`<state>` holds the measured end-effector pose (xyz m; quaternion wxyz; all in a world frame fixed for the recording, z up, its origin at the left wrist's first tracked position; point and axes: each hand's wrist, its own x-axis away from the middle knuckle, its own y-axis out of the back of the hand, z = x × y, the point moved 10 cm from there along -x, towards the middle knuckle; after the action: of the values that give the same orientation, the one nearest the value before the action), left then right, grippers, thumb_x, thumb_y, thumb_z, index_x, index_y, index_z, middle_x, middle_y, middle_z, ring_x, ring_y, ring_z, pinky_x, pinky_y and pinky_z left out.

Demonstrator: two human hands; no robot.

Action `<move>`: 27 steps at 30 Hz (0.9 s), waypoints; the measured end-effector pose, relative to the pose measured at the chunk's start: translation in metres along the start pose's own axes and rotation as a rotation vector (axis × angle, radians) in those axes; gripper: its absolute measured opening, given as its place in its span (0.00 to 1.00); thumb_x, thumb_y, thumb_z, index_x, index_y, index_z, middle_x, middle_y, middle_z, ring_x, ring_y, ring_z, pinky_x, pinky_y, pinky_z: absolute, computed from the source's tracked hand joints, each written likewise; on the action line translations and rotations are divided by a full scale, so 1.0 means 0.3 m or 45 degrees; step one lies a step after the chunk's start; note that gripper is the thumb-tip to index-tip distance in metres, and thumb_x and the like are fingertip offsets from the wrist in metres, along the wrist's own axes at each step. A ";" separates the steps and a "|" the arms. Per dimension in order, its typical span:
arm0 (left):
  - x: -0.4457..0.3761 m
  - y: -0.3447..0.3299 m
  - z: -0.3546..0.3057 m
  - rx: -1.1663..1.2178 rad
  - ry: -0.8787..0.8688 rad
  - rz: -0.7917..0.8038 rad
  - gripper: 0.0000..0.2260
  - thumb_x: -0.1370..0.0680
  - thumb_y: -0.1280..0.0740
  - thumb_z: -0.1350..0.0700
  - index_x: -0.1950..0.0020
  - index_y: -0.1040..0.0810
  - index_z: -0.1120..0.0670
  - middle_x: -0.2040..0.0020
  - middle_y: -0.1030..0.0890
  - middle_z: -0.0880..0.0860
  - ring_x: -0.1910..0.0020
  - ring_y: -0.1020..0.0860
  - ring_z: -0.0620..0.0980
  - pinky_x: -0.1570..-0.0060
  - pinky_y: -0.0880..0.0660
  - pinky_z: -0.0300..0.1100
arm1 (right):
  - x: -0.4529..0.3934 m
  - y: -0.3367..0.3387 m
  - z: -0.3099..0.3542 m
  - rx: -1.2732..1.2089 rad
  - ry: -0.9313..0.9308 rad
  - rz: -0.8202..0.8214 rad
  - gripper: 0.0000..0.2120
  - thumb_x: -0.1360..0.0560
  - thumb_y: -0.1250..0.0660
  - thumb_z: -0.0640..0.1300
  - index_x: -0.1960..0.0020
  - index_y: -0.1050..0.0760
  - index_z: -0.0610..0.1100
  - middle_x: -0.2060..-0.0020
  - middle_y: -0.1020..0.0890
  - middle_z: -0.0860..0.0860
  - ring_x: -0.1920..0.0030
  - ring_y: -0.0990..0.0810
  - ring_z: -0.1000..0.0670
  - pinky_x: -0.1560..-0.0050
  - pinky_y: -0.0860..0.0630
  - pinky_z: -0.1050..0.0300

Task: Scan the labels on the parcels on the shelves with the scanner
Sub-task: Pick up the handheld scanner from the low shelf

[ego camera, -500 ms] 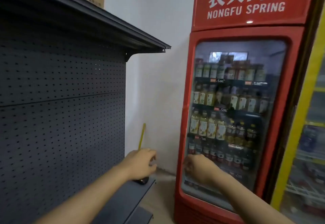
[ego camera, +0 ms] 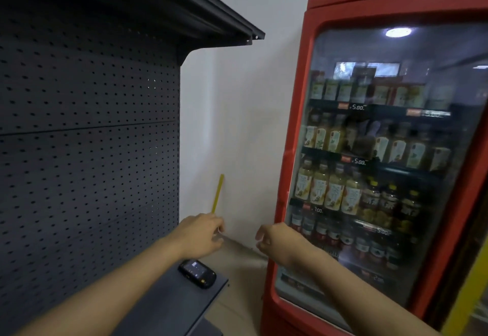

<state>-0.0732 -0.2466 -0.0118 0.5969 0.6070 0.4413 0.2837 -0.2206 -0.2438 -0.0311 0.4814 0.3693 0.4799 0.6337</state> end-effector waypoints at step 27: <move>-0.339 -0.419 0.747 0.121 0.788 0.134 0.10 0.22 0.39 0.51 0.45 0.26 0.54 0.46 0.24 0.51 0.49 0.25 0.50 0.48 0.26 0.46 | -0.998 -0.509 0.043 0.032 0.413 0.485 0.18 0.18 0.43 0.48 0.31 0.27 0.44 0.36 0.21 0.47 0.37 0.24 0.47 0.41 0.30 0.61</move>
<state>0.0516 -0.4545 -0.1440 0.3899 0.5410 0.5828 0.4644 -0.0905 -0.5176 -0.1767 0.2655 0.3525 0.4802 0.7580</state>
